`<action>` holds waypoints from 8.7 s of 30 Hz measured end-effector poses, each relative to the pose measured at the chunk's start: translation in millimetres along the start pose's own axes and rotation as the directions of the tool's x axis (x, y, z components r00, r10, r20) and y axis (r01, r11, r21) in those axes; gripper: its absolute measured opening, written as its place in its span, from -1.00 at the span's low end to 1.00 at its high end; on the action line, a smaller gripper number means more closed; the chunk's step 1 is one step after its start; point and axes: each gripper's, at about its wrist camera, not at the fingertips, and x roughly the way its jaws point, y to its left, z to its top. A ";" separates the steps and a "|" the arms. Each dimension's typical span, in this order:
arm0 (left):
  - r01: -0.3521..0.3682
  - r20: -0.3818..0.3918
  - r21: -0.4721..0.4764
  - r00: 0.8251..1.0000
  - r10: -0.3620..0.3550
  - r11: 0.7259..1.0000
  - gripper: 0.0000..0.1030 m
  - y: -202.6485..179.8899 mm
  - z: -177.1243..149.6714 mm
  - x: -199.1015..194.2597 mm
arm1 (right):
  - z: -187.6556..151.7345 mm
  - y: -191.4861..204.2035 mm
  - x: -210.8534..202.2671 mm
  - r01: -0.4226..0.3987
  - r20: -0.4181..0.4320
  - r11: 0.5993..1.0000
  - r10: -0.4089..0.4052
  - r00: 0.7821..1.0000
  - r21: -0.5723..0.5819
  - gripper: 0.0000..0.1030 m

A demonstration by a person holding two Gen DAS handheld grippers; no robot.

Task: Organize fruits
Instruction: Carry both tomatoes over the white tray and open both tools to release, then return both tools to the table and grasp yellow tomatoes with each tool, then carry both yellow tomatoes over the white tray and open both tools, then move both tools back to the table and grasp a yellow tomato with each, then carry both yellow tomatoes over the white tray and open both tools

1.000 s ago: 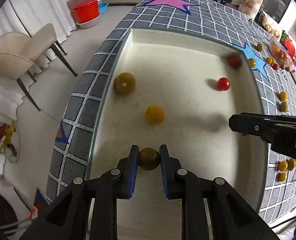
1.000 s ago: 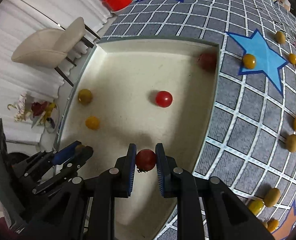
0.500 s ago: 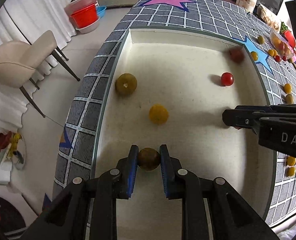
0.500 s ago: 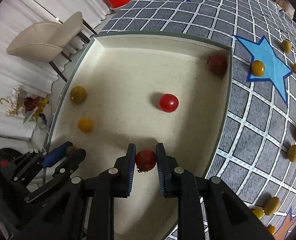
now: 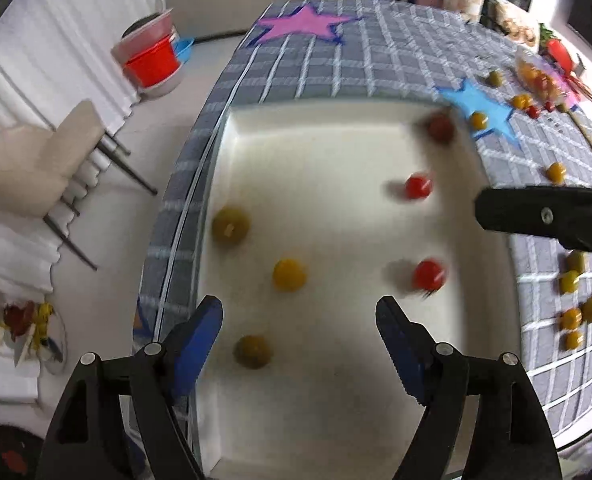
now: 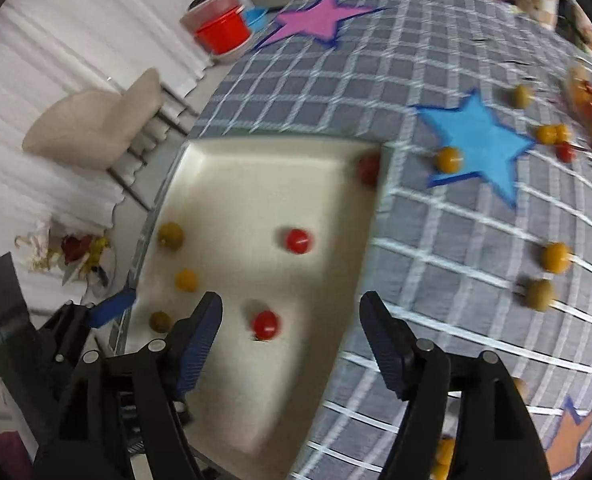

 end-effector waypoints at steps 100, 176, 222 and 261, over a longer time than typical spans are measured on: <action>0.077 -0.064 -0.170 0.994 -0.089 0.982 -0.58 10.1 -23.3 11.2 | 4.1 8.1 14.6 -0.028 -0.089 0.999 0.026 0.996 -0.029 -0.49; 0.222 -0.058 0.326 0.975 -0.215 0.919 0.57 -208.2 76.8 4.7 | -156.1 -184.6 -89.3 0.293 -0.081 0.943 -0.283 0.956 0.160 0.36; 0.254 -0.017 0.170 0.967 -0.254 0.952 -0.48 -144.1 57.3 -7.0 | -103.8 -165.6 -72.2 0.105 -0.002 0.973 -0.106 0.994 0.204 -0.62; 0.060 -0.099 -0.128 0.992 -0.073 0.990 -0.48 14.6 -55.8 14.6 | -42.6 20.1 51.4 -0.015 -0.201 0.986 -0.019 0.979 -0.166 -0.62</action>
